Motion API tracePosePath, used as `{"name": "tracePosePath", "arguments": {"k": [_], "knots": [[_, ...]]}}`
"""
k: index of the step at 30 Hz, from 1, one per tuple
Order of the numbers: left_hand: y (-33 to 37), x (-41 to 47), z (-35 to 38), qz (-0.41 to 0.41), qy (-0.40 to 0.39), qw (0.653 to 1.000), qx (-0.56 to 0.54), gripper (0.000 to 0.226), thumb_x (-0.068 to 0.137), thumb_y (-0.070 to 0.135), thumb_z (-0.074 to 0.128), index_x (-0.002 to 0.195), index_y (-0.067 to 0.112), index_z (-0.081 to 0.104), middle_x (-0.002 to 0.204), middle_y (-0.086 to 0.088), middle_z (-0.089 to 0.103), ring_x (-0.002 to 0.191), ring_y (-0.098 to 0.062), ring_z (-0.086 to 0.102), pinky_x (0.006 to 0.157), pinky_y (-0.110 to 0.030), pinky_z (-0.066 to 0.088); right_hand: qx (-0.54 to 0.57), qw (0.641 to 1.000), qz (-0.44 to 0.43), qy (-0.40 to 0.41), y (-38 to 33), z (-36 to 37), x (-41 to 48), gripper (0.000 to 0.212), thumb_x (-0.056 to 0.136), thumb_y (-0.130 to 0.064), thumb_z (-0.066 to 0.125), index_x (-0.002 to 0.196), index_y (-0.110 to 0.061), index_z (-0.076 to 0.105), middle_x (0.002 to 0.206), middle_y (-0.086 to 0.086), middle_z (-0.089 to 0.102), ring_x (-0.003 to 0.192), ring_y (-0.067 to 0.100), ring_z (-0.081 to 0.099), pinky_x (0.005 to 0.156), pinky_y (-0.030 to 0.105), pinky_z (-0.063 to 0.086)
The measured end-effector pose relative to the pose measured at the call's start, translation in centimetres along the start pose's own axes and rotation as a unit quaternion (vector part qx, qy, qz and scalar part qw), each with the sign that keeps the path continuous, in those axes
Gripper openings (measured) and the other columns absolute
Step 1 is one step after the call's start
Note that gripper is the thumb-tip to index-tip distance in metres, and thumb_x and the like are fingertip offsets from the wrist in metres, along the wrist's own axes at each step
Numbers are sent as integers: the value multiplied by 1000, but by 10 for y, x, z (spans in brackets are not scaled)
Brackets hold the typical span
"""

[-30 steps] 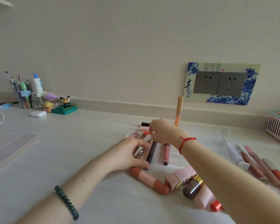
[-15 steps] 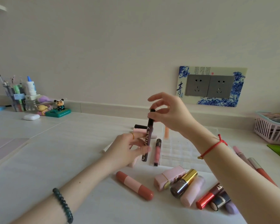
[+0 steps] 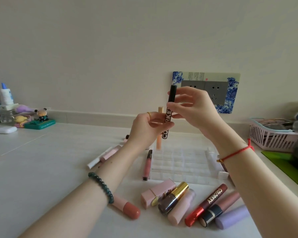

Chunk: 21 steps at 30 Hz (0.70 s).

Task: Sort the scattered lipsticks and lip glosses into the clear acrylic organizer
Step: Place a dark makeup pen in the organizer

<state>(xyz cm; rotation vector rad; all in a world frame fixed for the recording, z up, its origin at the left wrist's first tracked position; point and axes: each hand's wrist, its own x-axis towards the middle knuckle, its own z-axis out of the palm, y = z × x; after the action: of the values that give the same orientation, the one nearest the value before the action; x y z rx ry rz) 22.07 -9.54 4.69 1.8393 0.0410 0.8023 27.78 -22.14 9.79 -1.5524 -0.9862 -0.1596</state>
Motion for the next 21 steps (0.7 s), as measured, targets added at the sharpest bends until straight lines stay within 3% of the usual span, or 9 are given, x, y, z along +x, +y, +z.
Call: {"name": "tracePosePath", "arguments": {"k": [4,9,13,17,21], "knots": [[-10,6,13,-15,26,999,-21,16,71,16,77,74,29,69,77,5,72,77,-13,69,84,-39,54,-21,1000,-7,19,15,-3,3,24,78,-5,68,97,-19,63,76,-3,63,68,15,66,60,27,59],[-20,9,16,-1,37,999,-23,21,76,12,72,75,33,68,76,16,70,73,-2,67,76,-25,53,-28,999,-3,29,33,1,9,25,79,-3,66,94,-22,62,74,-3,61,70,18,66,63,31,60],[-25,9,17,-3,42,999,-6,17,78,12,69,81,28,68,83,9,70,79,-3,66,76,-15,50,-43,999,-5,32,43,4,11,26,79,-4,66,94,-24,63,75,-2,61,72,21,67,66,36,59],[-26,7,19,-12,53,999,5,15,79,12,68,82,27,68,81,10,69,76,-4,65,77,-20,51,-43,998,0,37,48,4,11,26,79,-4,66,95,-25,62,76,-1,61,73,20,67,65,34,60],[-25,5,20,-17,62,998,8,14,79,12,68,82,26,68,77,9,68,68,-5,62,71,-13,48,-42,998,4,44,50,5,11,27,79,-5,66,99,-23,62,76,0,61,75,22,67,67,36,59]]}}
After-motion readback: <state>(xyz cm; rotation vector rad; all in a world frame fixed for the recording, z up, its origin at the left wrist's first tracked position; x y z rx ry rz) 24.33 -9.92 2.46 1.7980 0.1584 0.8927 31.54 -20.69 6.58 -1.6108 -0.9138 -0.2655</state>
